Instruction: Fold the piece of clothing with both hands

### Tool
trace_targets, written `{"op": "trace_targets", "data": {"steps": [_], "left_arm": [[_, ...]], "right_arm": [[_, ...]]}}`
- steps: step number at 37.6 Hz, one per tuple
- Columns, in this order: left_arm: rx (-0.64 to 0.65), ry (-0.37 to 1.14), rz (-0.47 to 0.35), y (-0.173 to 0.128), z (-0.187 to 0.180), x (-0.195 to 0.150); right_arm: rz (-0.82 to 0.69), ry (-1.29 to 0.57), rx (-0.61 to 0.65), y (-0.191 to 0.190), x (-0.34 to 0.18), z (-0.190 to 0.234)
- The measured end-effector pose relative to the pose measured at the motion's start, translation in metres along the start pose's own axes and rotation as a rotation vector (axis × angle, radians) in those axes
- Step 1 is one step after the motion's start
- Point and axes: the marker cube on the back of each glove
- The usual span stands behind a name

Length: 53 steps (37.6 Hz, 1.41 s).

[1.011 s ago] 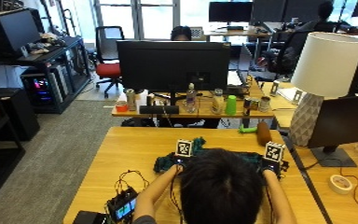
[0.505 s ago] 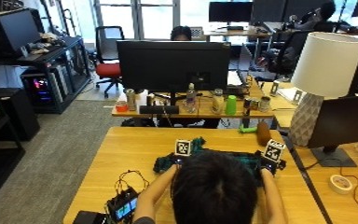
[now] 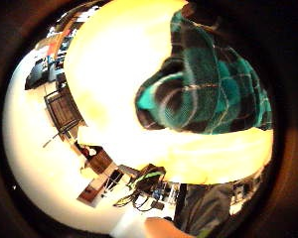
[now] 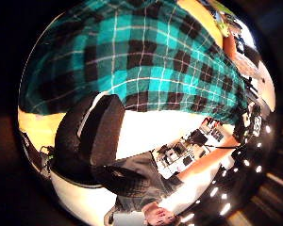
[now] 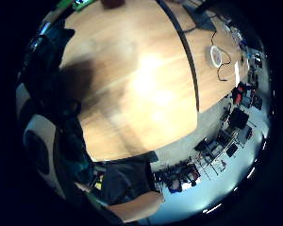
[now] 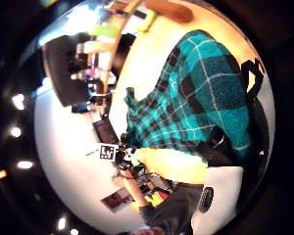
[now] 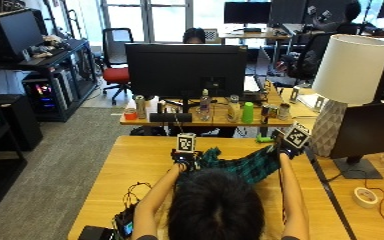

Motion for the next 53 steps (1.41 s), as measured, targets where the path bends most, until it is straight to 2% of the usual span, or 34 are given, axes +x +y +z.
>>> {"op": "trace_targets", "data": {"steps": [2, 4, 8, 11, 16, 20, 23, 26, 29, 31, 33, 37, 40, 42, 45, 47, 50, 53], "left_arm": [[0.007, 0.022, 0.003, 0.009, -0.008, -0.006], [0.038, 0.032, -0.007, 0.017, -0.016, -0.013], [0.089, 0.000, -0.030, 0.031, -0.028, -0.026], [0.087, -0.071, -0.090, 0.043, -0.032, -0.040], [-0.064, -0.262, -0.149, 0.078, -0.028, -0.070], [-0.111, -0.283, -0.187, 0.095, -0.023, -0.090], [-0.087, -0.280, -0.190, 0.074, -0.016, -0.109], [-0.138, -0.285, -0.139, 0.046, -0.006, -0.126], [-0.212, -0.277, -0.098, 0.052, -0.001, -0.139], [-0.217, -0.262, -0.089, 0.058, -0.001, -0.147], [-0.195, -0.254, -0.111, 0.060, -0.001, -0.153], [-0.067, -0.266, -0.200, 0.056, -0.007, -0.160], [-0.023, -0.267, -0.173, 0.062, -0.013, -0.159], [0.027, -0.271, -0.166, 0.066, -0.020, -0.157], [0.139, -0.280, -0.204, 0.070, -0.032, -0.156], [0.179, -0.283, -0.212, 0.072, -0.037, -0.153], [0.190, -0.284, -0.211, 0.073, -0.042, -0.151], [0.201, -0.284, -0.224, 0.071, -0.046, -0.148]], "right_arm": [[-0.059, -0.002, 0.058, -0.025, -0.022, -0.004], [-0.124, -0.008, 0.088, -0.028, -0.051, -0.007], [-0.125, 0.003, 0.086, 0.010, -0.102, -0.008], [-0.078, 0.019, 0.078, 0.043, -0.133, 0.000], [-0.199, 0.044, -0.058, 0.078, -0.211, 0.055], [-0.262, 0.084, -0.089, 0.084, -0.256, 0.112], [-0.345, 0.131, -0.210, 0.098, -0.280, 0.165], [-0.350, 0.165, -0.297, 0.107, -0.293, 0.212], [-0.391, 0.113, -0.294, 0.109, -0.306, 0.238], [-0.524, 0.019, -0.267, 0.114, -0.321, 0.245], [-0.657, -0.069, -0.244, 0.123, -0.335, 0.239], [-0.766, -0.183, -0.196, 0.149, -0.353, 0.194], [-0.937, -0.261, -0.157, 0.177, -0.366, 0.133], [-1.032, -0.262, -0.125, 0.181, -0.371, 0.098], [-0.969, -0.162, 0.034, 0.168, -0.369, 0.058], [-0.936, -0.113, 0.108, 0.174, -0.359, 0.034], [-0.920, -0.079, 0.173, 0.185, -0.340, 0.007], [-0.911, -0.086, 0.206, 0.176, -0.323, -0.005]]}}
